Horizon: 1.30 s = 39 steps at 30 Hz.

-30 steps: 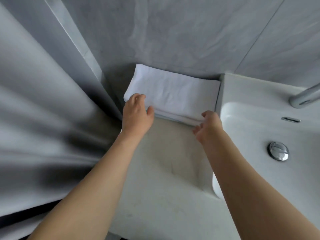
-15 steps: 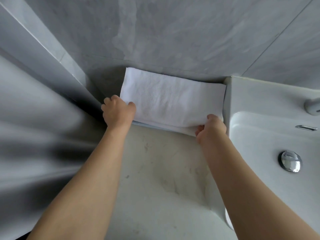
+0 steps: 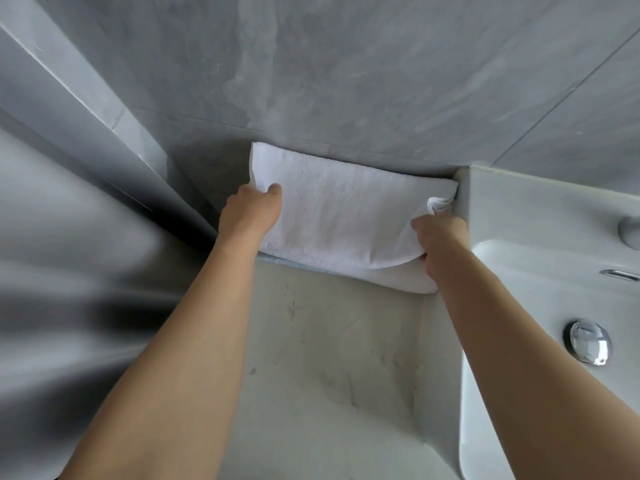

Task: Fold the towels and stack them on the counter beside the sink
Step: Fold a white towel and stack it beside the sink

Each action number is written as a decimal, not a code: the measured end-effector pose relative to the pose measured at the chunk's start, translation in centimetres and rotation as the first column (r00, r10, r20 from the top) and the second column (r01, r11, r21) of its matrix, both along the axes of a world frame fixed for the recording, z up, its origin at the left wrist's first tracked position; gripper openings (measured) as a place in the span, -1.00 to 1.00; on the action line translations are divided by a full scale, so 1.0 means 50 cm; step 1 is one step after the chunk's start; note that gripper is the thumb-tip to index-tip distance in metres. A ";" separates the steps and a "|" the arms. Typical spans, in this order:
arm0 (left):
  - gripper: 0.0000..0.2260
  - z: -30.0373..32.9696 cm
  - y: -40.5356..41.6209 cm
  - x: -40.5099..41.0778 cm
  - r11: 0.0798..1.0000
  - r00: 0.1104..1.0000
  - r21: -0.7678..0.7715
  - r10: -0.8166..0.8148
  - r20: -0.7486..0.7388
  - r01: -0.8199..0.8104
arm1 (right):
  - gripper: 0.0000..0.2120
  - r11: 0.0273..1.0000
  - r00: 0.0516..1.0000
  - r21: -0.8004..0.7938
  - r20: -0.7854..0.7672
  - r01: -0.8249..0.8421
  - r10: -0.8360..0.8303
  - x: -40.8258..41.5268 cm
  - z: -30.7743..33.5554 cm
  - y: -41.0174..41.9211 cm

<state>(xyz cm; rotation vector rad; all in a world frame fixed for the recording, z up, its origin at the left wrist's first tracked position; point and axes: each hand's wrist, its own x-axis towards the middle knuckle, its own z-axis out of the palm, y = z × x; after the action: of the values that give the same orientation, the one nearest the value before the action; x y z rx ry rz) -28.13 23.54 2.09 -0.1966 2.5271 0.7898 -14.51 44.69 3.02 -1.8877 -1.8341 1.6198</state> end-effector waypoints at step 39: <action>-0.79 0.266 0.116 0.497 0.848 0.940 0.422 -0.230 -0.253 0.321 | -0.81 0.893 0.868 0.281 -0.259 -0.352 0.424 0.467 0.213 -0.017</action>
<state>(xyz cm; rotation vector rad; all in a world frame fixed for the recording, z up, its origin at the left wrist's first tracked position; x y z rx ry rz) -3.28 29.33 15.40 0.4161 2.3742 1.3025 8.83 43.85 13.65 -1.1362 -2.2348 1.6064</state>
